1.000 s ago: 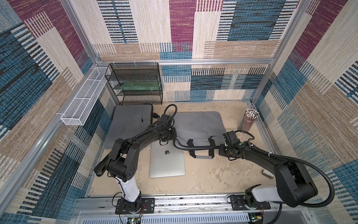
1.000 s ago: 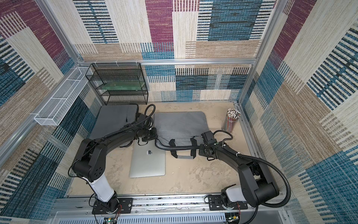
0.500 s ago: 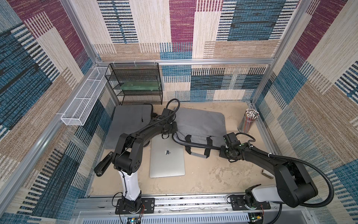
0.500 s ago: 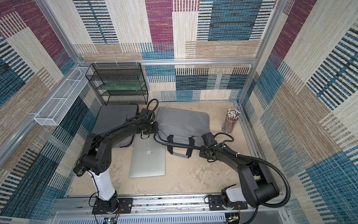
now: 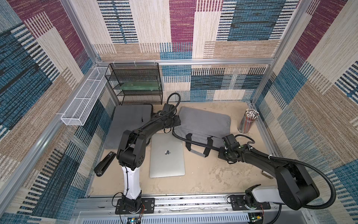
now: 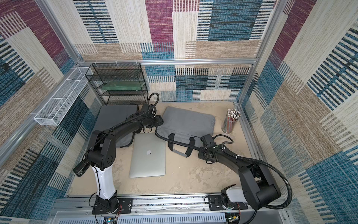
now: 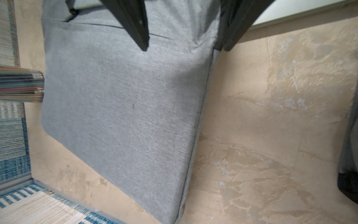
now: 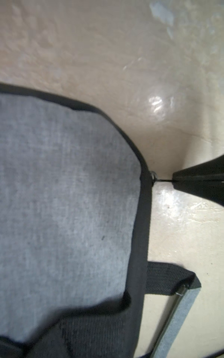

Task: Open the zippered laptop bag and take out the laptop
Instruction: Unzip the zipper on the zippered laptop bag.

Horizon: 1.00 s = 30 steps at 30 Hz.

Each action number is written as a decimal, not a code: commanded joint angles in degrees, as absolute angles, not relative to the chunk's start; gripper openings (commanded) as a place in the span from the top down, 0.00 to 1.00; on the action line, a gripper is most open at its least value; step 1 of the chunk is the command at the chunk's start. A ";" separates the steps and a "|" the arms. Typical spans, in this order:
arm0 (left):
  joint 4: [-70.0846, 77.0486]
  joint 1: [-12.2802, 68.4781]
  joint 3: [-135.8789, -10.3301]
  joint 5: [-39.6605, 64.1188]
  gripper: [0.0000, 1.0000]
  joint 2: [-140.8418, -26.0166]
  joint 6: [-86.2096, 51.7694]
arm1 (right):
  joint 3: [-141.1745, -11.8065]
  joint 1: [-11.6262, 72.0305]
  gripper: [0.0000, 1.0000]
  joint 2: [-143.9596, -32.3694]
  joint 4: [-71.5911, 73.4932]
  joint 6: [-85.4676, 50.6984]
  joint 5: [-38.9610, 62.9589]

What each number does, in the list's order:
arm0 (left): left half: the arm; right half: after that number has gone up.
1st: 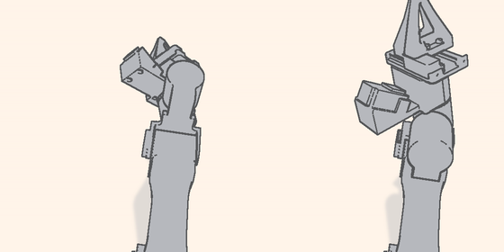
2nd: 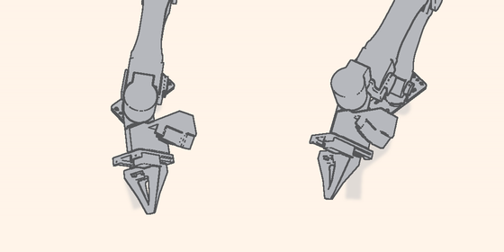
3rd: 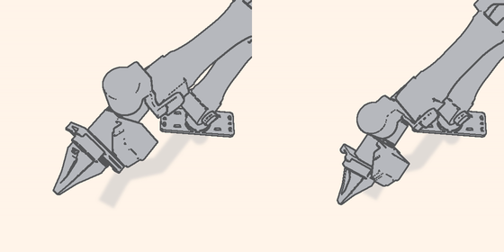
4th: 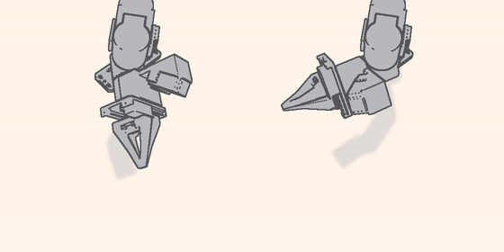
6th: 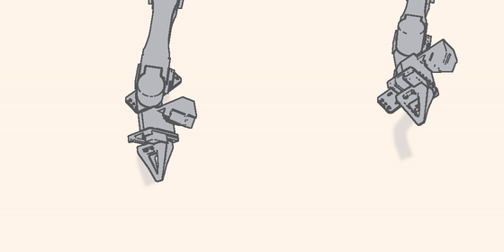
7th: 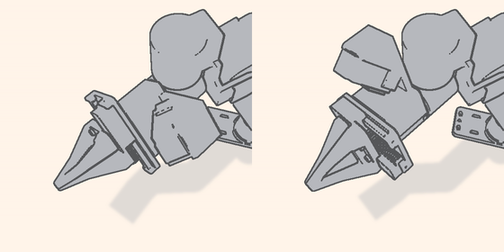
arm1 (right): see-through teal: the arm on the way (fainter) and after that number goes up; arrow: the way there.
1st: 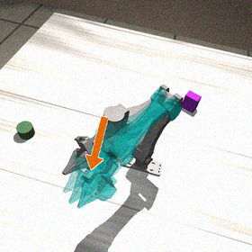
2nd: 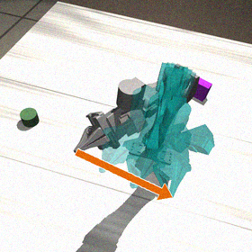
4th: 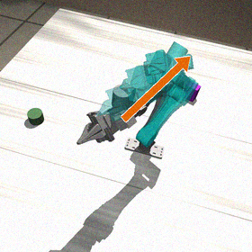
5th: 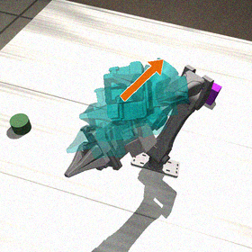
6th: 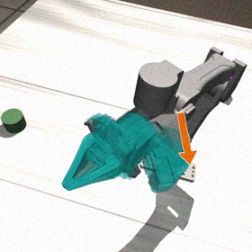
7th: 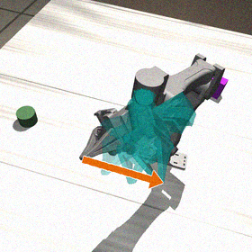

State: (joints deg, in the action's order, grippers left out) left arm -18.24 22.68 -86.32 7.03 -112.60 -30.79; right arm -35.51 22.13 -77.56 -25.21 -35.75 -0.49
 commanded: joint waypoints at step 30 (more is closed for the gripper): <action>0.98 39.45 -67.66 24.85 0.41 -109.80 -51.37 | -41.80 34.62 1.00 -79.73 -24.87 -40.17 0.94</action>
